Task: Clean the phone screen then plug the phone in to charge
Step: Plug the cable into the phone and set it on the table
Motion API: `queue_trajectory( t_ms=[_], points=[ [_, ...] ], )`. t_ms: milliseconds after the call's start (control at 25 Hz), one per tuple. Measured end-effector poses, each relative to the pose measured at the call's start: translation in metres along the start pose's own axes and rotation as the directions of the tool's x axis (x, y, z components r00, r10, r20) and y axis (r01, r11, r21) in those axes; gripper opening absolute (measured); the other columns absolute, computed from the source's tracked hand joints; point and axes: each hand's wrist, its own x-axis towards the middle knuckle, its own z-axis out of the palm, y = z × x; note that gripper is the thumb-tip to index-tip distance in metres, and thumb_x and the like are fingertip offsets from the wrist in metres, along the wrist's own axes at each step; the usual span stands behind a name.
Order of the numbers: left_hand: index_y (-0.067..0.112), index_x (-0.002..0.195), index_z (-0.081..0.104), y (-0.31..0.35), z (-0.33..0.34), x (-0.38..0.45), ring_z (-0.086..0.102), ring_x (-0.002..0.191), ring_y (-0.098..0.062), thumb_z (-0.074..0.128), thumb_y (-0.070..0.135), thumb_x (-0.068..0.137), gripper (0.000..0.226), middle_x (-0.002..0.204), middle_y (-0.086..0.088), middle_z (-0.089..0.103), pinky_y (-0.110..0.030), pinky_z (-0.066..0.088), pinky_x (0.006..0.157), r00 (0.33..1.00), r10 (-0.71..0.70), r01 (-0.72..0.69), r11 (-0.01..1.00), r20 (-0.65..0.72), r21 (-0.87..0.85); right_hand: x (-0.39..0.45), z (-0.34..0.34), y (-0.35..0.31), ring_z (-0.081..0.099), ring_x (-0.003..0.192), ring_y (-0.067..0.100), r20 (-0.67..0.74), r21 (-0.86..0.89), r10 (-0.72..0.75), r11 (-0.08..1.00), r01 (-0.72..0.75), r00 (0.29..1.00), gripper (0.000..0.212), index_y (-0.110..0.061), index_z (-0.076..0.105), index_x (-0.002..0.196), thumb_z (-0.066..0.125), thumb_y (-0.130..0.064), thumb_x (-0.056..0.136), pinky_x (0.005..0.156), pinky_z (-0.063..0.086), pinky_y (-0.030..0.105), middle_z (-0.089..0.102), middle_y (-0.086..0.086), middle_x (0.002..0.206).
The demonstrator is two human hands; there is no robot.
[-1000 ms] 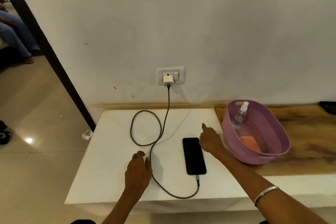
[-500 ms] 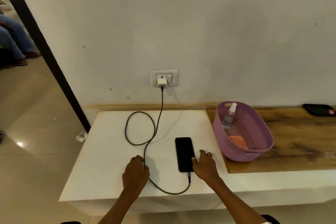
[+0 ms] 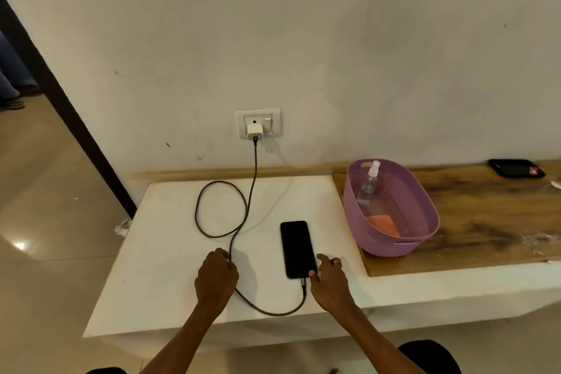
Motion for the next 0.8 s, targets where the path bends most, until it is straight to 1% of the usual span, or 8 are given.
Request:
queue_trajectory(
  t_ms=[200, 360, 400, 480, 520, 600, 680, 800],
  points=[
    [0.015, 0.109, 0.064, 0.003, 0.001, -0.005, 0.063, 0.096, -0.023, 0.059, 0.014, 0.090, 0.019, 0.107, -0.001, 0.066, -0.031, 0.042, 0.074, 1.000, -0.003, 0.003, 1.000, -0.020, 0.025, -0.009, 0.002, 0.003, 0.048, 0.129, 0.027, 0.021, 0.001, -0.050, 0.999, 0.050, 0.999, 0.054, -0.016, 0.037, 0.142, 0.059, -0.018, 0.093, 0.103, 0.044, 0.031, 0.037, 0.011, 0.145],
    [0.014, 0.110, 0.063, 0.007, -0.001, -0.008, 0.063, 0.098, -0.025, 0.058, 0.014, 0.091, 0.020, 0.109, -0.003, 0.065, -0.033, 0.043, 0.074, 1.000, 0.007, -0.005, 0.998, -0.025, 0.055, -0.015, 0.001, 0.004, 0.047, 0.130, 0.027, 0.019, 0.028, -0.041, 0.999, 0.041, 0.999, 0.055, -0.017, 0.037, 0.142, 0.060, -0.020, 0.092, 0.103, 0.044, 0.031, 0.037, 0.011, 0.146],
    [0.013, 0.111, 0.063, 0.008, -0.002, -0.008, 0.063, 0.098, -0.026, 0.057, 0.013, 0.091, 0.021, 0.109, -0.004, 0.064, -0.034, 0.046, 0.075, 0.999, 0.032, -0.029, 0.996, -0.035, 0.088, -0.018, 0.002, 0.002, 0.048, 0.128, 0.026, 0.016, 0.021, -0.037, 0.999, 0.037, 0.999, 0.056, -0.018, 0.036, 0.142, 0.061, -0.025, 0.092, 0.102, 0.045, 0.030, 0.038, 0.010, 0.144],
    [0.012, 0.114, 0.064, 0.013, 0.000, -0.009, 0.063, 0.098, -0.026, 0.056, 0.011, 0.091, 0.023, 0.111, -0.006, 0.064, -0.037, 0.051, 0.079, 0.989, 0.139, -0.127, 0.976, -0.057, 0.177, -0.024, 0.004, -0.001, 0.051, 0.124, 0.024, -0.002, -0.007, -0.024, 1.000, 0.024, 1.000, 0.062, -0.019, 0.035, 0.141, 0.063, -0.035, 0.088, 0.099, 0.047, 0.029, 0.043, 0.008, 0.138],
    [0.013, 0.115, 0.064, 0.018, 0.002, -0.010, 0.063, 0.099, -0.025, 0.056, 0.010, 0.092, 0.025, 0.112, -0.005, 0.065, -0.037, 0.052, 0.081, 0.980, 0.192, -0.178, 0.965, -0.056, 0.193, -0.026, 0.005, -0.003, 0.053, 0.122, 0.024, -0.011, -0.023, -0.020, 1.000, 0.020, 1.000, 0.065, -0.020, 0.034, 0.141, 0.065, -0.038, 0.086, 0.098, 0.047, 0.028, 0.045, 0.006, 0.136],
    [0.017, 0.114, 0.065, 0.029, 0.009, -0.015, 0.064, 0.100, -0.020, 0.055, 0.011, 0.093, 0.024, 0.111, -0.001, 0.066, -0.034, 0.052, 0.083, 0.964, 0.264, -0.257, 0.951, -0.019, 0.172, -0.028, 0.007, -0.005, 0.056, 0.119, 0.021, -0.019, -0.035, -0.020, 0.999, 0.020, 1.000, 0.069, -0.020, 0.033, 0.141, 0.069, -0.035, 0.084, 0.097, 0.048, 0.027, 0.050, 0.004, 0.132],
    [0.020, 0.111, 0.067, 0.042, 0.016, -0.019, 0.065, 0.097, -0.017, 0.055, 0.013, 0.093, 0.022, 0.109, 0.003, 0.067, -0.030, 0.052, 0.081, 0.944, 0.330, -0.328, 0.936, 0.004, 0.127, -0.028, 0.008, -0.006, 0.059, 0.113, 0.017, -0.018, -0.022, -0.012, 1.000, 0.012, 1.000, 0.067, -0.021, 0.035, 0.140, 0.070, -0.030, 0.084, 0.095, 0.049, 0.025, 0.057, 0.001, 0.125],
    [0.018, 0.107, 0.069, 0.059, 0.013, -0.012, 0.066, 0.095, -0.018, 0.059, 0.009, 0.091, 0.021, 0.104, 0.002, 0.068, -0.031, 0.053, 0.079, 0.924, 0.371, -0.370, 0.928, -0.088, 0.030, -0.026, 0.008, -0.009, 0.065, 0.101, 0.014, -0.010, 0.007, 0.010, 1.000, -0.010, 1.000, 0.061, -0.021, 0.038, 0.138, 0.069, -0.023, 0.085, 0.091, 0.051, 0.024, 0.065, -0.001, 0.115]
  ],
)
